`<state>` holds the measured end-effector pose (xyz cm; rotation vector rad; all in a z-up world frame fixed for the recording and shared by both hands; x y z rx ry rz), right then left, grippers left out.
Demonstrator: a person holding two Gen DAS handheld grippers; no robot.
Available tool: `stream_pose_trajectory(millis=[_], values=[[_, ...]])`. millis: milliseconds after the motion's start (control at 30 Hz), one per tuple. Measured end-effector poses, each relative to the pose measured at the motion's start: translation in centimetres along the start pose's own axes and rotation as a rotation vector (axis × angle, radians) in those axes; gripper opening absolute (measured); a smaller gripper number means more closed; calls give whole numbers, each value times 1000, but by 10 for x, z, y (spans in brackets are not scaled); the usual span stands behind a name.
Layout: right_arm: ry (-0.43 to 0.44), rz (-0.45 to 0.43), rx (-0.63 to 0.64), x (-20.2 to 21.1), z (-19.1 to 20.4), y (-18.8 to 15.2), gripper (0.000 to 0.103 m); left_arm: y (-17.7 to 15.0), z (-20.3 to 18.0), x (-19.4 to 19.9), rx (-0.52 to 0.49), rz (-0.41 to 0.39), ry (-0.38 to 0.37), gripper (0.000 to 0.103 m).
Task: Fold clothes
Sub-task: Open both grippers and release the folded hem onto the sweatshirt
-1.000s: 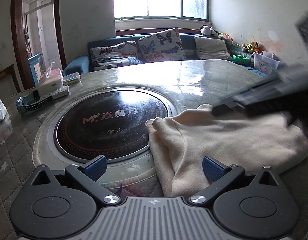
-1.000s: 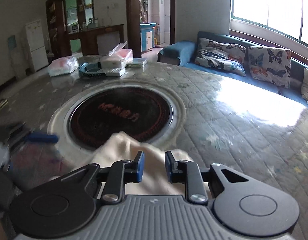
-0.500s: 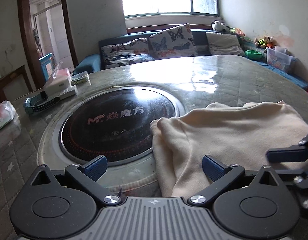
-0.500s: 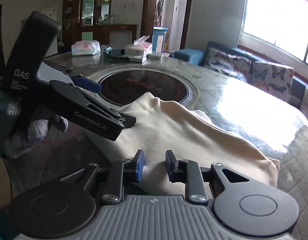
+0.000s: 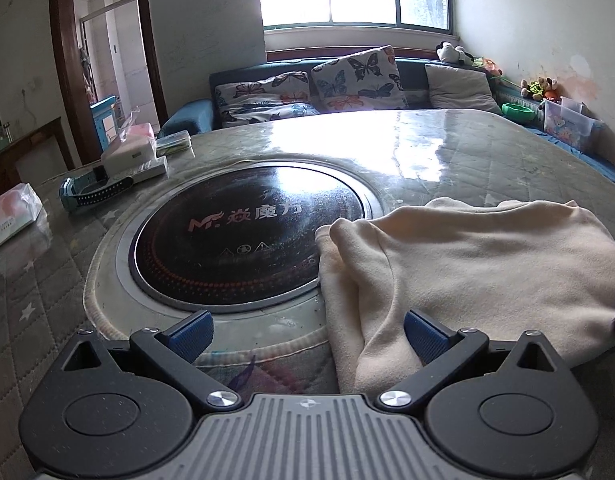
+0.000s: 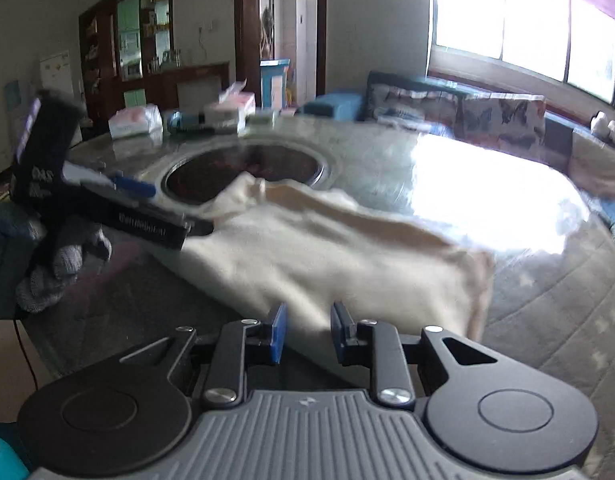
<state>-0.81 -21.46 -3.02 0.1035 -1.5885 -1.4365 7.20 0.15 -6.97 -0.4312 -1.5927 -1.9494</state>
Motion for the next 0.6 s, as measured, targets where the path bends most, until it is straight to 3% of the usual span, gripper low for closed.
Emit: stream_pose_trajectory(millis=[233, 400, 500, 600], values=[[-49, 27, -78, 8, -23, -16, 25, 0, 0, 1, -3, -1, 6, 103], [-55, -34, -78, 22, -31, -1, 25, 8, -1, 6, -13, -15, 17, 103], [-60, -73, -96, 15, -44, 11, 25, 10, -2, 4, -18, -13, 25, 103], [-58, -39, -148, -3, -59, 7, 25, 13, -3, 3, -23, -12, 34, 103]])
Point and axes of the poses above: each gripper's, at about its wrist camera, not at the fingertips, and x roughly against the way its jaws point, z to its left, y to its top, the point moved 6 cm from there along -x, roughly the way its jaws point, and after that the axes turned 15 degrees about y, right-handed, at the moved point
